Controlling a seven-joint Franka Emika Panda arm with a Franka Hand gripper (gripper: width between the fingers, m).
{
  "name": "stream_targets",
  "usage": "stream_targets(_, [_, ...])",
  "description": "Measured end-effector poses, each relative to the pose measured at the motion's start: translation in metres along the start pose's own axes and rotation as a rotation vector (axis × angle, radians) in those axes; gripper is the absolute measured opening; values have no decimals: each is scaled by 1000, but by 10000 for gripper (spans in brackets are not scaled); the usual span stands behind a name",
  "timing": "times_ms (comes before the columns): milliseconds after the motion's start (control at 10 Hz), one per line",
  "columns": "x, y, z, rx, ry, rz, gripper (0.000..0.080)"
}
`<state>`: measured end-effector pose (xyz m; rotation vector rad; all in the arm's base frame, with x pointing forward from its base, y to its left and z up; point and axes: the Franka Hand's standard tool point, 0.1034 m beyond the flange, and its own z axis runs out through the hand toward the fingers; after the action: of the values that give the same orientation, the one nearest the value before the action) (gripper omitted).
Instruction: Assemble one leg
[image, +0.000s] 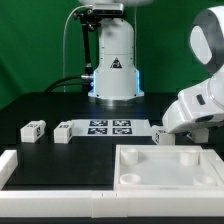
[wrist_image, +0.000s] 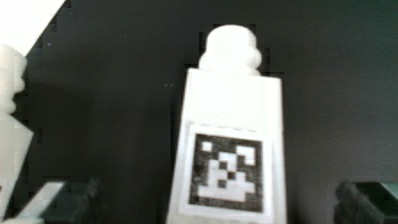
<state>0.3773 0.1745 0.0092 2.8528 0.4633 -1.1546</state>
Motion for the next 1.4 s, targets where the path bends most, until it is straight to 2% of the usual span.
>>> stream_targets(100, [1,1,1,1,5,1,649])
stream_targets(200, [1,0,2,1,6,0,612])
stream_targets(400, [1,0,1,0,6,-1,339])
stream_targets(500, [2,-1,0,0,8,-1,339])
stream_targets(600, [2,-1,-1,0,11,-1,290])
stream_targets(800, [-3,2,-9,-1,8,-8,290])
stream_targets(1000, [-27,7,-31,-13,-35,-8,290])
stream_targets(1200, [-48,10,-62,-26,-61,-2,290])
stream_targets(1400, [-57,11,-85,-32,-55,2,291])
